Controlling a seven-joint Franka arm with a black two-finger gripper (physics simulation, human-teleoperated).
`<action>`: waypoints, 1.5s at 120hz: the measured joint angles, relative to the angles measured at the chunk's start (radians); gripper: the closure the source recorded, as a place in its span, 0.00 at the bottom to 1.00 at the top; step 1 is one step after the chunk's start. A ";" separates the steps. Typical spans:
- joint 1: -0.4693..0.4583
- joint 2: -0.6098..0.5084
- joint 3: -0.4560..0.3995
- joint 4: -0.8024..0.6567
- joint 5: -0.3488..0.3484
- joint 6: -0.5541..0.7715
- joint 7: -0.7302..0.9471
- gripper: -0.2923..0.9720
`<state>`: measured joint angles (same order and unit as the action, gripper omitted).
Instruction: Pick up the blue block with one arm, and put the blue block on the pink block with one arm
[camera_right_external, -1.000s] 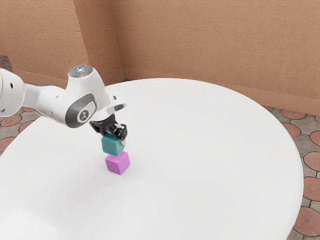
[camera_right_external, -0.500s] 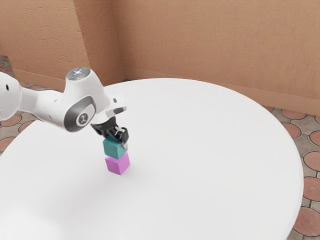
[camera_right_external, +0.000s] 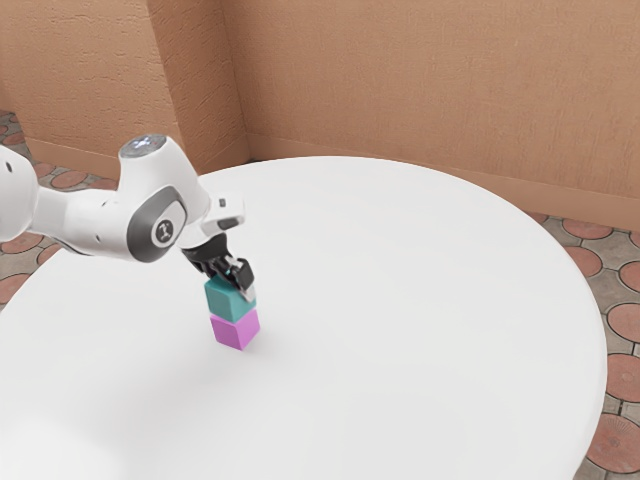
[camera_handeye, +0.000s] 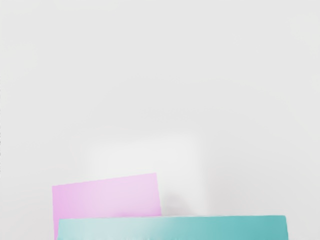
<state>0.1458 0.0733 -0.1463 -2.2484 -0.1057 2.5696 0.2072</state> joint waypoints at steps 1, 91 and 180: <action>0.001 0.001 0.000 0.000 0.000 0.001 0.003 0.55; 0.011 0.045 0.020 0.000 -0.011 0.066 -0.028 0.53; 0.014 0.041 0.021 -0.039 -0.023 0.136 -0.076 0.53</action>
<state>0.1599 0.1138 -0.1251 -2.2875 -0.1287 2.7053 0.1316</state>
